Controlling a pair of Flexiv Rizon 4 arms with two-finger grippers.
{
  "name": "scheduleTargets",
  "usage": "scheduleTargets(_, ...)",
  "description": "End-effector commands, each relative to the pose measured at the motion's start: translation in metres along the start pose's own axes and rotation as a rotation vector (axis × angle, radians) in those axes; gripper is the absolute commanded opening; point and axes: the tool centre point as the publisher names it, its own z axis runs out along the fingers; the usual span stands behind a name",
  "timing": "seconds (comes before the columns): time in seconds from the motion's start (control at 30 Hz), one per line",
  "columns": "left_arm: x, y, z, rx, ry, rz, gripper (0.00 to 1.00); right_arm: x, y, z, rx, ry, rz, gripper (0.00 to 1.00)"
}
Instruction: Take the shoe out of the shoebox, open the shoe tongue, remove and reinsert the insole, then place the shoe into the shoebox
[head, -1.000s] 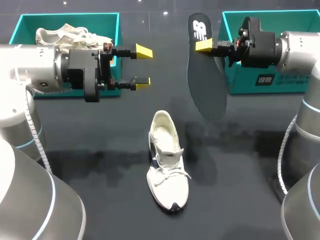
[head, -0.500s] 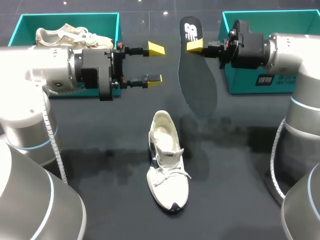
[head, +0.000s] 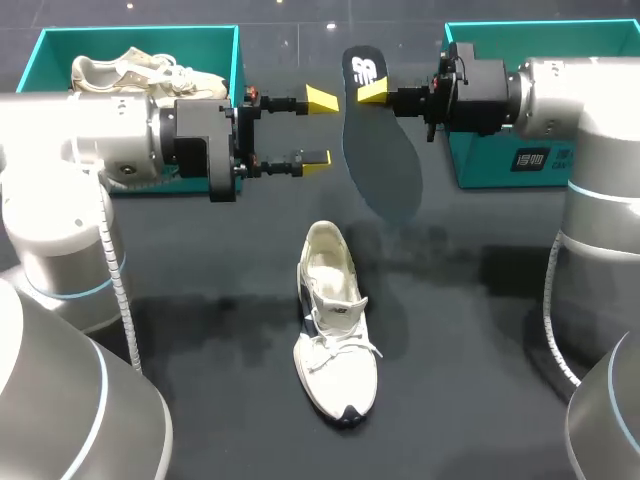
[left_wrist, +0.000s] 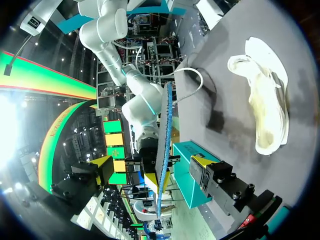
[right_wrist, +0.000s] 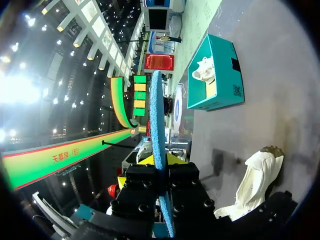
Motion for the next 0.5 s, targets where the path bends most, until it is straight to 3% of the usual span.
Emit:
scheduleTargets(0.03,0.004,0.006,0.011,0.004,0.002,-0.004,0.94,-0.002,0.0,0.006,-0.012,-0.005,0.021,0.0)
scheduleTargets(0.2,0.007,0.011,0.02,0.001,0.0,-0.005,0.87,-0.005,0.001,0.012,-0.02,-0.006,0.054,0.0)
scheduleTargets(0.27,0.008,0.013,0.024,-0.002,0.001,-0.003,0.75,-0.005,0.001,0.012,-0.02,-0.006,0.054,0.0)
scheduleTargets(0.33,0.009,0.014,0.026,-0.003,0.002,-0.004,0.74,-0.005,0.001,0.012,-0.02,-0.006,0.054,0.0)
scheduleTargets(0.4,0.01,0.015,0.029,-0.001,0.004,-0.009,0.61,-0.005,0.001,0.012,-0.02,-0.006,0.054,0.0)
scheduleTargets(0.5,0.012,0.015,0.033,0.001,0.007,-0.015,0.61,-0.005,0.001,0.012,-0.02,-0.006,0.054,0.0)
